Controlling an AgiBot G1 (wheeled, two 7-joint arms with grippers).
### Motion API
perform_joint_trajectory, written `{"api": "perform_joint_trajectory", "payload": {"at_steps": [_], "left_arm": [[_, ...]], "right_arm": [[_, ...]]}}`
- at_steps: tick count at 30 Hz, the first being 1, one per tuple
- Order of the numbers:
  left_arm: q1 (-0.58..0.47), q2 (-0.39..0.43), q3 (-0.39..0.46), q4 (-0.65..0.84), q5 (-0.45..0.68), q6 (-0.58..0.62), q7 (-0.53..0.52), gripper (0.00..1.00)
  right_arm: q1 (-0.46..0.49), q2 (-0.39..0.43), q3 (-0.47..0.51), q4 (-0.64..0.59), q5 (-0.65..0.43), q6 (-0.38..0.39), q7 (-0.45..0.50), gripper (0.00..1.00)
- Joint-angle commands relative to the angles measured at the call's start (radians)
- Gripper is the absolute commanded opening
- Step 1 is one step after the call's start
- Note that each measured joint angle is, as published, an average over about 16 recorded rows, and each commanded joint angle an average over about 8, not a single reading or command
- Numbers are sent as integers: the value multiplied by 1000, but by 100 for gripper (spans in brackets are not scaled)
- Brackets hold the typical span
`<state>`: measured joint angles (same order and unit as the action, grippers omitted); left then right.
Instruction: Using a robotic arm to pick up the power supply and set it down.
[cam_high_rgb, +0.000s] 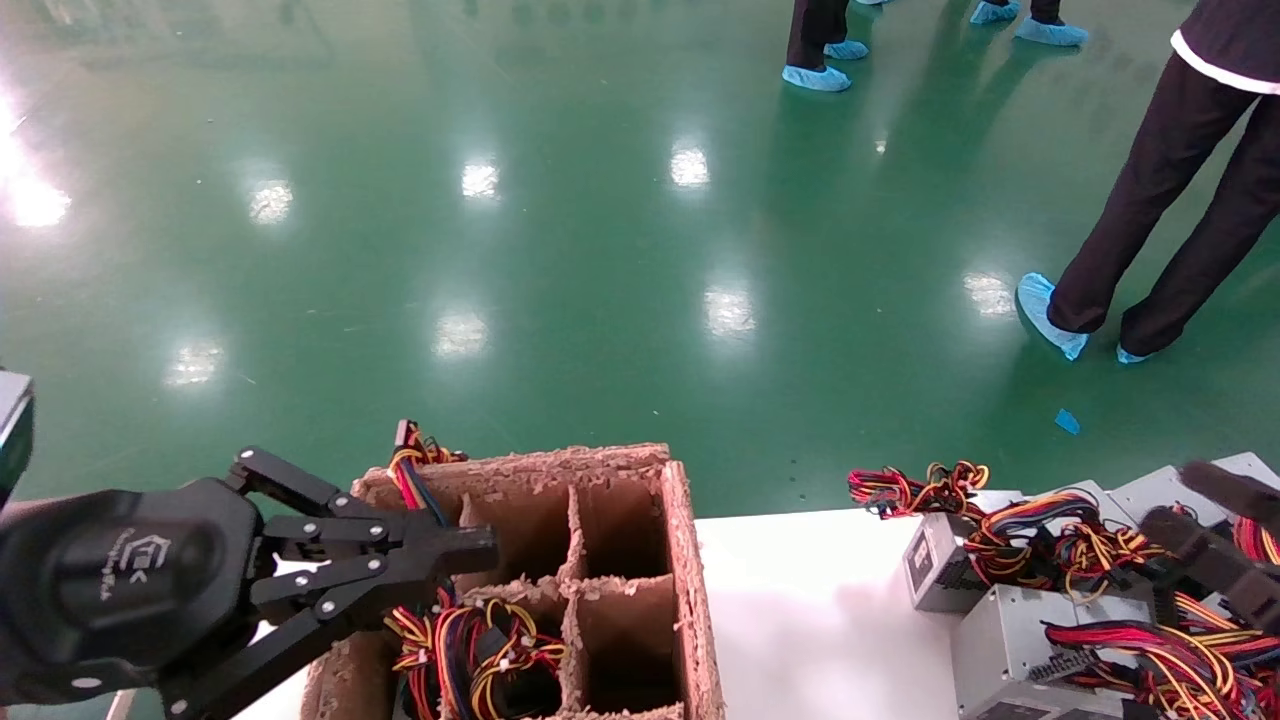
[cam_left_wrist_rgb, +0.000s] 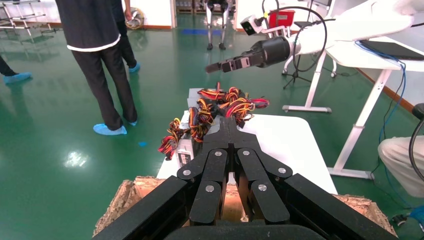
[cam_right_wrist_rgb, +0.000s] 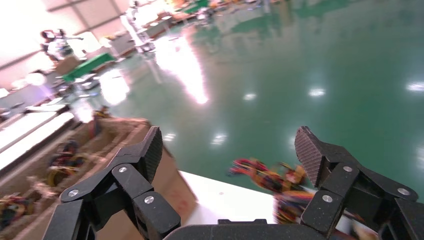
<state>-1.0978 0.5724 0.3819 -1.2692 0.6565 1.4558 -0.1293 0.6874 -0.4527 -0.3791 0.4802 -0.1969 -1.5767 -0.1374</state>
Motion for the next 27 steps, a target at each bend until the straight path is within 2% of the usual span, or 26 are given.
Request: {"api": "perform_joint_trajectory", "payload": {"at_steps": [1,4,5,12,13,27], "left_arm": [[0,0,0,0,0,0,0,0],[0,0,0,0,0,0,0,0],[0,0,0,0,0,0,0,7],[0,0,0,0,0,0,0,95],[0,0,0,0,0,0,0,100],[0,0,0,0,0,0,0,100]], "right_arm": [[15,-6,4,31,-20,3,12,100],[37,-15,9,76,-50,8,31,100],[44,-18,11,91,-60,9,37,100],[96,-39,25,198,-132,20,80,100],[103,-42,26,214,-142,22,87,100],[206,-84,53,428,-284,43,173,100]]}}
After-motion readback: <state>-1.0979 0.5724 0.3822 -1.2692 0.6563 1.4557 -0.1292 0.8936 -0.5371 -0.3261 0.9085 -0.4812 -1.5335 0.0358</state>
